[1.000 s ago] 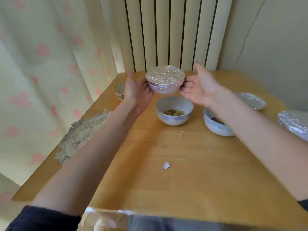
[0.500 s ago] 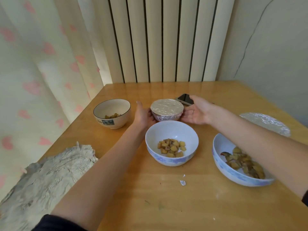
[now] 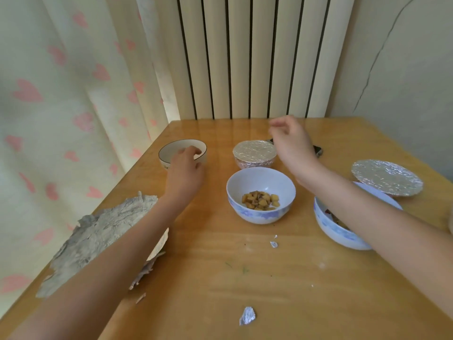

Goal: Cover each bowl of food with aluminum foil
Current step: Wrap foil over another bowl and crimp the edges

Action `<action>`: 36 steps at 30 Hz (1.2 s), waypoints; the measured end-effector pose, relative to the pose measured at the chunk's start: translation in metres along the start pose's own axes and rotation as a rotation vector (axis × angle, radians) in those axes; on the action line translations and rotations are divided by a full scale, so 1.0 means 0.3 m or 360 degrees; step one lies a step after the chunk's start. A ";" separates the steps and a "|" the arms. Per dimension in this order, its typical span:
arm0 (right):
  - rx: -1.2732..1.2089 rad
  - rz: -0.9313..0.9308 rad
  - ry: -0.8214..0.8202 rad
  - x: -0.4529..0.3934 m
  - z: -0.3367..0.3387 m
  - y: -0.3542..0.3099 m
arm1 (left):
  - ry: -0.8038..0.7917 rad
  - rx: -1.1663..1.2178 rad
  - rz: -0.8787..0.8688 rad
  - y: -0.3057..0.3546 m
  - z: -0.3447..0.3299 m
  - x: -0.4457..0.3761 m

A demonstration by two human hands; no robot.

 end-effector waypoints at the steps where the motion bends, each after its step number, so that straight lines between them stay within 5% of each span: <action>1: 0.0009 0.0070 -0.0073 0.045 -0.025 -0.032 | -0.0015 -0.0111 0.0000 -0.030 0.018 0.006; 9: -0.0033 0.0240 -0.0342 0.341 -0.084 -0.059 | -0.0066 -0.0415 -0.0110 -0.101 0.048 0.035; 23: -0.0336 0.0209 -0.0234 0.525 0.002 0.057 | 0.0057 -0.0137 -0.0031 -0.079 0.097 0.005; 29: -0.0521 0.0104 -0.0427 0.568 -0.027 0.023 | 0.0287 -0.0040 -0.0306 0.087 0.351 0.221; 36: -0.0834 -0.0294 -0.0743 0.652 -0.123 0.061 | 0.0051 0.0063 -0.0644 0.235 0.359 0.627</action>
Point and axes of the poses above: each hand's wrist, its own x-axis away from the middle knuckle, its own z-axis out of the back of the hand, y = z × x, the point moved 9 cm from there along -x, towards the middle knuckle, and after that the axes turned 8 degrees about -z, right-handed, at the moved point
